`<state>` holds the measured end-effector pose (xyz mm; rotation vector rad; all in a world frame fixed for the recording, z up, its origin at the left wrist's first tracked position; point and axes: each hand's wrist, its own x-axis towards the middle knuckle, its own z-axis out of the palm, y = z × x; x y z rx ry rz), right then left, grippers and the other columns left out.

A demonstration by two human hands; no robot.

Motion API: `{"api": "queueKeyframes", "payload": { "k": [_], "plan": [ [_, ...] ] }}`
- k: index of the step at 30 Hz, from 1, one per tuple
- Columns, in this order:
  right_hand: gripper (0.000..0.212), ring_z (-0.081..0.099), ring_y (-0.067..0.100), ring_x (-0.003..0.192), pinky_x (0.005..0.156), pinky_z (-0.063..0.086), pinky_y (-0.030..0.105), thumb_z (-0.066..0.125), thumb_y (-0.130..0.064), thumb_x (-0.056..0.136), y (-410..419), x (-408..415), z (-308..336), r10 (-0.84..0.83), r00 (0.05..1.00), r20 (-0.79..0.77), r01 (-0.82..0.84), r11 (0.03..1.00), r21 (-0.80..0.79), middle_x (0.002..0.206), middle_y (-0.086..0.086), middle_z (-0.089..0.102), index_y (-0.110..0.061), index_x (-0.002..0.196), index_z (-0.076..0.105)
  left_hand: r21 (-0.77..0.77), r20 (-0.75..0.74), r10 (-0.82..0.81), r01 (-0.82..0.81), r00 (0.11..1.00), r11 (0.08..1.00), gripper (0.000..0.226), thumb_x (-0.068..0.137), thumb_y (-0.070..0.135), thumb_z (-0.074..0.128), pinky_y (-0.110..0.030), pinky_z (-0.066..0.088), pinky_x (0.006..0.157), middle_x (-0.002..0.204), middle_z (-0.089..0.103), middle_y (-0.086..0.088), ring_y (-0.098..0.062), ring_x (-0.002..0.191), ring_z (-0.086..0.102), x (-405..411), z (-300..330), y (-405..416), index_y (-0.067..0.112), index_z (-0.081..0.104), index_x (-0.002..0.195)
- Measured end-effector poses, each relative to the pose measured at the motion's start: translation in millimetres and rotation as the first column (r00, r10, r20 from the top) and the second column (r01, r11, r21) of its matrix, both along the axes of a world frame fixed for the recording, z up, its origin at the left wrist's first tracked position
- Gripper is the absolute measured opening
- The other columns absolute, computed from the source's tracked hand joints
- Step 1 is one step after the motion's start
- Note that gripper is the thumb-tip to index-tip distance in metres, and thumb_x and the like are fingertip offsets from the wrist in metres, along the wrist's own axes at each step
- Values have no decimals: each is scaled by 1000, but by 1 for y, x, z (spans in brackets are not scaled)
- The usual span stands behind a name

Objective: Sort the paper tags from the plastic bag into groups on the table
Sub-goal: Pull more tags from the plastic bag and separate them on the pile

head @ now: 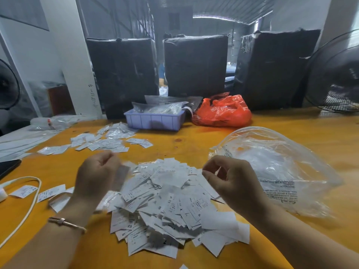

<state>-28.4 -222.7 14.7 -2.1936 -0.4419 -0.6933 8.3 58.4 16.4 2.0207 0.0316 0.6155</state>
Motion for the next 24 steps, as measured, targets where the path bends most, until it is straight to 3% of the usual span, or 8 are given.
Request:
{"api": "queueKeyframes", "payload": {
  "k": [4,7,10,13,16,19,21,24],
  "plan": [
    [7,60,22,62,53,48,30,63,-10,83,-15,5,9,-336,925,178,378,862,-339,75,-1,68,-15,80,67,313,-167,250,-189,954,931,33,83,34,43,-33,26,58,52,39,-4,-23,54,36,13,-6,41,17,41,55],
    [27,61,30,82,67,46,34,52,5,79,-33,11,17,-498,848,183,520,713,-471,88,8,70,-11,93,68,488,-304,354,-174,885,855,30,95,29,49,-34,29,61,67,47,-4,-23,61,39,24,-14,63,22,51,65],
    [28,55,27,94,72,39,33,49,2,82,-52,15,20,-624,779,52,531,614,-584,100,6,65,-12,101,64,576,-332,405,-157,852,802,27,91,29,57,-33,34,58,67,56,-6,-26,61,48,27,-22,65,13,59,69],
    [3,46,24,87,68,32,30,53,-13,91,-60,19,17,-694,716,-77,463,555,-691,103,5,59,-15,88,52,622,-291,434,-176,853,763,28,92,30,59,-30,40,54,65,63,-5,-25,62,57,24,-24,57,17,64,67],
    [11,49,24,92,66,34,31,55,-26,95,-62,25,9,-714,691,-115,416,522,-744,105,5,55,-15,94,54,673,-296,449,-150,843,724,18,91,31,62,-26,40,53,75,64,1,-19,69,57,21,-21,48,24,65,75],
    [14,51,25,101,67,34,32,53,-24,94,-63,28,7,-720,683,-126,404,515,-756,108,5,52,-13,103,55,676,-288,443,-147,849,722,12,88,28,65,-26,38,54,81,62,3,-17,71,55,19,-22,46,26,63,76],
    [3,50,25,93,65,33,31,52,-14,91,-64,28,6,-718,689,-102,414,505,-757,100,4,51,-14,94,53,666,-283,437,-153,854,730,9,86,26,66,-28,41,56,88,61,2,-17,74,54,19,-22,45,26,62,77],
    [14,47,23,75,55,29,26,54,-4,84,-65,28,5,-720,692,-49,475,505,-720,77,0,50,-14,75,51,657,-280,427,-153,860,738,8,87,28,65,-33,49,69,110,59,-2,-22,90,56,21,-22,44,25,61,94]
  ]
}}
